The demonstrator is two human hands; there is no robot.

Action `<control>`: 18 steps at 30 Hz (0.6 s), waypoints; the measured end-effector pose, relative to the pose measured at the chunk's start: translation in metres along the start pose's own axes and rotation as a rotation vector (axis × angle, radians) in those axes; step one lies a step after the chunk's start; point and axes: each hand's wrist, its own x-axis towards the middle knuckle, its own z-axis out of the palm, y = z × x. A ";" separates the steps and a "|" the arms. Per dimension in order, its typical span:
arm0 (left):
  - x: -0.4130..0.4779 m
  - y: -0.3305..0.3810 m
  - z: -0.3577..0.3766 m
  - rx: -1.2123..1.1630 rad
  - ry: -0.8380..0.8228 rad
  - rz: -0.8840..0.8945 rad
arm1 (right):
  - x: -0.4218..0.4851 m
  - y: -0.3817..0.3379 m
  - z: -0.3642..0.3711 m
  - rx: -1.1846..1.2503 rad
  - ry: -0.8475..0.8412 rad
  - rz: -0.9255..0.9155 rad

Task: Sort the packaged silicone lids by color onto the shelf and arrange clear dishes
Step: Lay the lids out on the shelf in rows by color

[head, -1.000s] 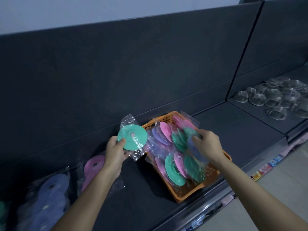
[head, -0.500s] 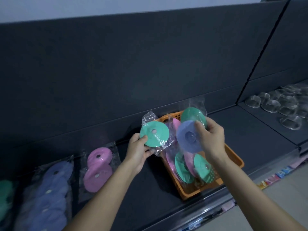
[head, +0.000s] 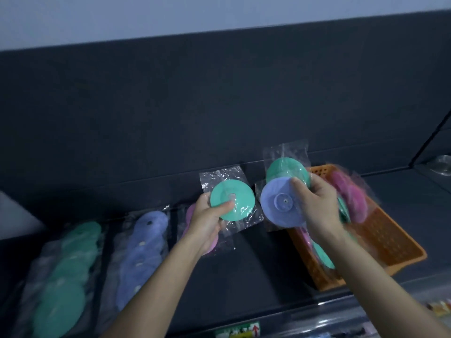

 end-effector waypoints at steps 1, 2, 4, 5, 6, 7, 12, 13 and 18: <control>-0.003 0.001 -0.011 0.002 0.015 -0.003 | -0.004 0.000 0.008 0.009 -0.024 0.013; -0.006 0.001 -0.022 0.016 0.034 -0.003 | -0.009 0.000 0.017 0.019 -0.047 0.021; -0.013 0.002 -0.044 0.048 0.085 0.001 | -0.020 0.002 0.034 0.031 -0.089 0.037; -0.018 0.002 -0.055 0.057 0.110 0.003 | -0.025 0.002 0.042 0.036 -0.113 0.049; -0.023 0.003 -0.066 0.068 0.130 0.009 | -0.031 0.003 0.050 0.039 -0.137 0.058; -0.028 0.004 -0.078 0.082 0.146 0.018 | -0.037 0.004 0.058 0.036 -0.162 0.060; -0.052 0.010 -0.132 0.097 0.160 0.060 | -0.065 0.004 0.099 0.045 -0.247 0.085; -0.058 0.011 -0.143 0.104 0.165 0.060 | -0.070 0.004 0.106 0.047 -0.260 0.092; -0.080 0.019 -0.199 0.258 0.224 0.087 | -0.092 0.007 0.134 0.000 -0.326 0.127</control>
